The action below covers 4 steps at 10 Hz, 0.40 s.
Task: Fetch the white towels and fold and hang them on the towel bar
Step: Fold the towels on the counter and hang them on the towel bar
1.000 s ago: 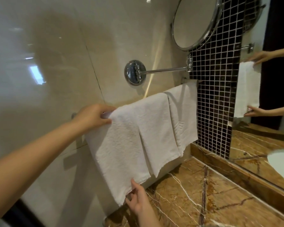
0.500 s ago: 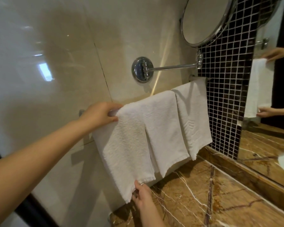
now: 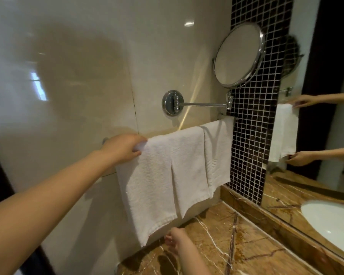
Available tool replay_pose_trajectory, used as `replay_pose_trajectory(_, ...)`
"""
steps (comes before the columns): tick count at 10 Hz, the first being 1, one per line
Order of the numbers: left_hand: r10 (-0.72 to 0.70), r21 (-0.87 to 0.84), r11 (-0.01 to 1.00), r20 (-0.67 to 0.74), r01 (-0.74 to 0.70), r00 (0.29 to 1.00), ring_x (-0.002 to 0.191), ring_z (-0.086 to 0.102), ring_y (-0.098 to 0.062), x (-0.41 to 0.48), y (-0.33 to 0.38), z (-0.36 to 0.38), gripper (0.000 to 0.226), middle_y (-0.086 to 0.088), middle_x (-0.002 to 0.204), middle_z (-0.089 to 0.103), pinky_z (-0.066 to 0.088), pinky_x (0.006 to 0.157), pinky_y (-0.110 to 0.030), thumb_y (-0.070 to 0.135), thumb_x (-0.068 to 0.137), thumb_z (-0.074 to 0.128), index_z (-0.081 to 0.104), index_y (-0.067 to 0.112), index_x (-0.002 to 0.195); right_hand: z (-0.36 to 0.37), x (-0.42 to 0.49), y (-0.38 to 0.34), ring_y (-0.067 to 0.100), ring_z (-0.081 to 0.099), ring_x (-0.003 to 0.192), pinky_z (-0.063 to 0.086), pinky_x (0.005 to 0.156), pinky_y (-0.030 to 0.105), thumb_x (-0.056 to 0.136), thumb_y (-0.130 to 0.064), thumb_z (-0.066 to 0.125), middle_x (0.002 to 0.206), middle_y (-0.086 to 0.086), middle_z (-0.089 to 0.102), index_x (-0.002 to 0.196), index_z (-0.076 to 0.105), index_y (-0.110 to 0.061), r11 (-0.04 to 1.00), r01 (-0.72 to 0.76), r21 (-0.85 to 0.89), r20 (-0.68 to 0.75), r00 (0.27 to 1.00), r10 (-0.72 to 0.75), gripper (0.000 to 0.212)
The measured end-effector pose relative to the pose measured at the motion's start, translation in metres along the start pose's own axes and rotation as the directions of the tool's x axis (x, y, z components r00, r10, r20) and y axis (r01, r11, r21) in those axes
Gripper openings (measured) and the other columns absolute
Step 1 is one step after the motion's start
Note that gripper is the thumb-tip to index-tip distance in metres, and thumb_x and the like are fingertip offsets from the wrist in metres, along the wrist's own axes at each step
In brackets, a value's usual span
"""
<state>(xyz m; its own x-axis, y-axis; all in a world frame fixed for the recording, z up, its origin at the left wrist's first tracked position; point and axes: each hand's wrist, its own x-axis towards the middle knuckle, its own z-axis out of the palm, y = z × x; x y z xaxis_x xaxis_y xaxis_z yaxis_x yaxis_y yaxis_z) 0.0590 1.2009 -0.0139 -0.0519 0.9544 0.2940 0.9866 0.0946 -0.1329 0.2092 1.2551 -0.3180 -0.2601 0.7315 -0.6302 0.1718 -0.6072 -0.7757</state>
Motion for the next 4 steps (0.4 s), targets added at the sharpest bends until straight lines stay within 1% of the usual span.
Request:
replay_pose_trajectory(1, 0.010, 0.021, 1.000, 0.032, -0.010, 0.999, 0.120, 0.053, -0.021, -0.009, -0.003, -0.013, 0.040, 0.003, 0.134, 0.055, 0.047, 0.095, -0.040, 0.039, 0.089, 0.053, 0.052, 0.033, 0.129, -0.031, -0.024, -0.018, 0.011, 0.047, 0.064, 0.043, 0.067, 0.025, 0.090, -0.010, 0.047, 0.094, 0.006, 0.052, 0.124, 0.045, -0.004, 0.934, 0.088, -0.347, -0.083, 0.989, -0.124, 0.034)
replay_pose_trajectory(2, -0.002, -0.007, 1.000, 0.039, 0.003, 0.999, 0.115, 0.055, -0.019, -0.026, 0.003, -0.031, 0.035, 0.003, 0.126, 0.059, 0.048, 0.092, -0.036, 0.036, 0.091, 0.053, 0.056, 0.030, 0.125, -0.062, -0.064, -0.051, 0.018, 0.056, 0.090, 0.044, 0.075, 0.024, 0.089, -0.017, 0.054, 0.106, 0.007, 0.053, 0.128, 0.050, -0.004, 0.775, 0.158, -0.612, -0.115, 0.952, -0.285, 0.042)
replay_pose_trajectory(3, -0.028, -0.081, 0.996, 0.008, 0.029, 1.000, 0.116, 0.054, -0.020, -0.041, 0.007, -0.037, 0.037, 0.002, 0.129, 0.058, 0.048, 0.093, -0.037, 0.039, 0.090, 0.052, 0.056, 0.031, 0.126, -0.081, -0.107, -0.085, 0.023, 0.059, 0.106, 0.047, 0.085, 0.030, 0.087, -0.018, 0.053, 0.120, 0.009, 0.061, 0.120, 0.059, -0.007, 0.579, 0.128, -0.805, -0.164, 0.890, -0.425, 0.035)
replay_pose_trajectory(4, -0.047, -0.130, 0.991, -0.028, 0.043, 0.999, 0.121, 0.052, -0.021, -0.060, 0.020, -0.047, 0.043, 0.004, 0.135, 0.054, 0.046, 0.096, -0.039, 0.048, 0.089, 0.048, 0.052, 0.033, 0.129, -0.081, -0.156, -0.119, 0.028, 0.059, 0.110, 0.050, 0.092, 0.035, 0.087, -0.017, 0.047, 0.120, 0.009, 0.062, 0.116, 0.062, -0.011, 0.415, 0.130, -0.900, -0.155, 0.795, -0.586, 0.033)
